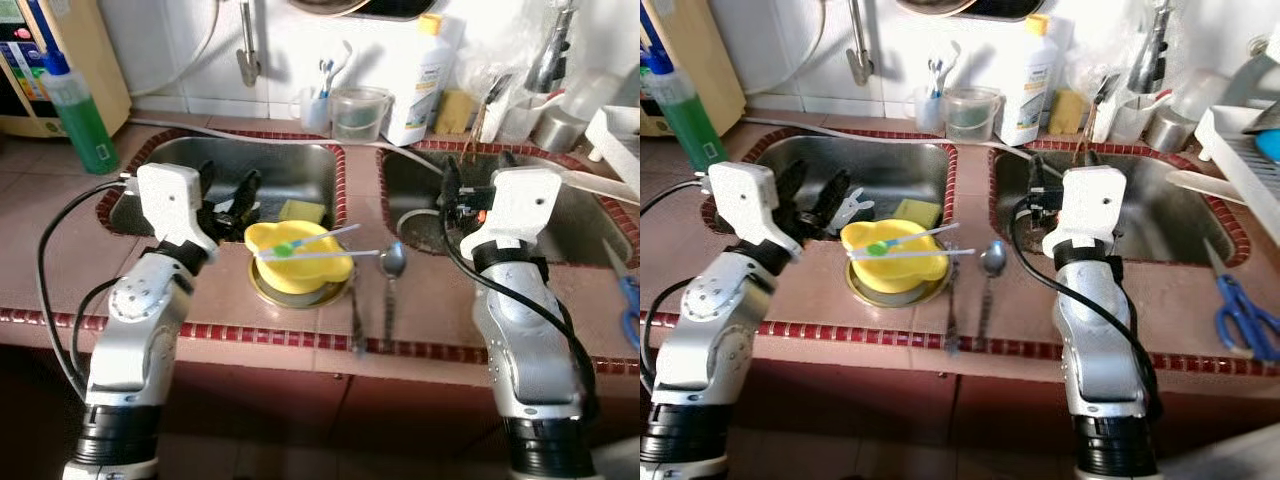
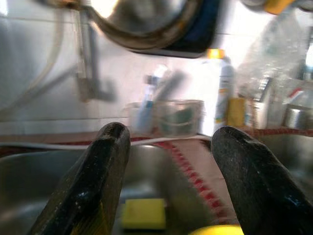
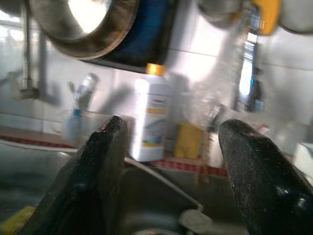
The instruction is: Kitchen organization
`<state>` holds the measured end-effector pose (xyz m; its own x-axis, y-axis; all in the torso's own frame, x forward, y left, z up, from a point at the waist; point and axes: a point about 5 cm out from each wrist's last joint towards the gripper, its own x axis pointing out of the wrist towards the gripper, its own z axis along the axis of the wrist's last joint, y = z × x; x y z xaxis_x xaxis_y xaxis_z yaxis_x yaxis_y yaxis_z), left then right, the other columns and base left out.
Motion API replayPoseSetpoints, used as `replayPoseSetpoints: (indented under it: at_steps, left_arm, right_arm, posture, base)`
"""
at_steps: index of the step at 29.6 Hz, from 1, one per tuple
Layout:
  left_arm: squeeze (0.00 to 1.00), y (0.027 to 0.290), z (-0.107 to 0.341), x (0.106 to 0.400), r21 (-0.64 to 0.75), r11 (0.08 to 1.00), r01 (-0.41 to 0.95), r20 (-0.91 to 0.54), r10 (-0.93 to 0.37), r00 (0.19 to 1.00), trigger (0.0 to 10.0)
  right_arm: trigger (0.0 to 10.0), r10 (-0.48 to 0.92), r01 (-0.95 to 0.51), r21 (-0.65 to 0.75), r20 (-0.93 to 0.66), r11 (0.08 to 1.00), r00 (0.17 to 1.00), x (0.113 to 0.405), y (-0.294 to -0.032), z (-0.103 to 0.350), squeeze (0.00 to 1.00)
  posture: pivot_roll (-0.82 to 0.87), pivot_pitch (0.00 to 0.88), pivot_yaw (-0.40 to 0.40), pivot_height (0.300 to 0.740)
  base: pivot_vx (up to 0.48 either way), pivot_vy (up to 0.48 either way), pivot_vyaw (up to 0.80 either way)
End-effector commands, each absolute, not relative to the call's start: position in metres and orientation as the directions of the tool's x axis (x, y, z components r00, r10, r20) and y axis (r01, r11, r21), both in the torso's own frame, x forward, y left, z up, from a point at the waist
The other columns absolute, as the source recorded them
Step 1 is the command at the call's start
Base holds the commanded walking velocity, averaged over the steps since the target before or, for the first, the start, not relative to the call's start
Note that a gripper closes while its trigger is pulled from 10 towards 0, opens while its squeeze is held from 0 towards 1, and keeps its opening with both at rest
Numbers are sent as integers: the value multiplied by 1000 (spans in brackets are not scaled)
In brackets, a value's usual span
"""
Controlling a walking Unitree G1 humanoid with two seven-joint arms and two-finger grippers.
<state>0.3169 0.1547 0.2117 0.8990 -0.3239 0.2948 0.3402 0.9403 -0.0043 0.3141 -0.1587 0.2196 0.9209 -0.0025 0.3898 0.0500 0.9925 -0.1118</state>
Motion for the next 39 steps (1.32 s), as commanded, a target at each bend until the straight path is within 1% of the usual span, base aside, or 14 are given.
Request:
replayPoseSetpoints:
  at_steps: [1, 8, 10, 14, 19, 25, 28, 30, 31, 33, 34, 35, 37, 39]
  left_arm:
    - [0, 146, 215, 316, 9, 922, 386, 310, -370, 876, 10000]
    - [0, 150, 217, 318, 51, 911, 409, 304, -404, 863, 10000]
    - [0, 155, 222, 323, 136, 890, 435, 294, -456, 840, 10000]
    - [0, 158, 226, 327, 186, 870, 458, 284, -493, 822, 10000]
    - [0, 159, 234, 339, 317, 785, 533, 225, -608, 762, 10000]
    - [0, 154, 235, 350, 375, 725, 578, 176, -668, 723, 10000]
    - [0, 146, 232, 355, 390, 686, 614, 148, -705, 693, 10000]
    - [0, 145, 231, 356, 392, 680, 620, 143, -711, 689, 10000]
    - [0, 143, 230, 357, 394, 669, 630, 136, -721, 680, 10000]
    - [0, 139, 228, 358, 401, 645, 651, 121, -742, 660, 10000]
    - [0, 137, 228, 360, 415, 622, 663, 109, -758, 643, 10000]
    - [0, 137, 228, 360, 415, 622, 663, 109, -758, 643, 10000]
    - [0, 136, 231, 365, 430, 606, 669, 98, -768, 632, 10000]
    - [0, 136, 232, 366, 432, 603, 670, 96, -770, 631, 10000]
  right_arm:
    - [10000, -20, 68, -109, 393, 992, 919, 313, -164, 220, 0]
    - [10000, -24, 69, -103, 386, 992, 922, 312, -166, 217, 0]
    - [10000, -28, 64, -86, 370, 994, 929, 310, -168, 212, 0]
    - [10000, -24, 60, -86, 365, 995, 931, 308, -169, 209, 0]
    - [10000, -19, 54, -89, 352, 995, 936, 303, -170, 204, 0]
    - [10000, -6, 34, -75, 351, 997, 936, 300, -168, 203, 0]
    - [10000, -32, 30, 9, 334, 999, 942, 296, -165, 199, 0]
    - [10000, -41, 34, 30, 328, 999, 944, 295, -165, 198, 0]
    - [10000, -42, 32, 39, 322, 999, 946, 294, -163, 196, 0]
    - [10000, -48, 15, 125, 271, 992, 961, 290, -155, 189, 0]
    - [10000, -17, -20, 157, 233, 987, 972, 284, -146, 183, 0]
    - [10000, -17, -20, 157, 233, 987, 972, 284, -146, 183, 0]
    - [10000, 94, -126, 189, 166, 974, 982, 275, -128, 176, 0]
    - [10000, 115, -143, 184, 157, 972, 981, 273, -126, 175, 0]
  posture:
    - [-73, 27, 11, 703]
    - [-78, 21, 14, 703]
    - [-78, 17, 17, 703]
    - [-81, 18, 23, 703]
    - [-90, 33, 41, 703]
    - [-100, 43, 58, 703]
    - [-109, 48, 67, 703]
    - [-109, 48, 67, 703]
    - [-112, 51, 69, 703]
    - [-116, 58, 71, 703]
    - [-116, 58, 71, 703]
    - [-116, 58, 71, 703]
    - [-119, 66, 70, 703]
    - [-122, 71, 71, 703]
  base:
    - [0, 0, 0]
    - [0, 0, 0]
    - [0, 0, 0]
    - [0, 0, 0]
    - [0, 0, 0]
    - [0, 0, 0]
    - [0, 0, 0]
    - [0, 0, 0]
    - [0, 0, 0]
    - [0, 0, 0]
    - [0, 0, 0]
    - [0, 0, 0]
    - [0, 0, 0]
    - [0, 0, 0]
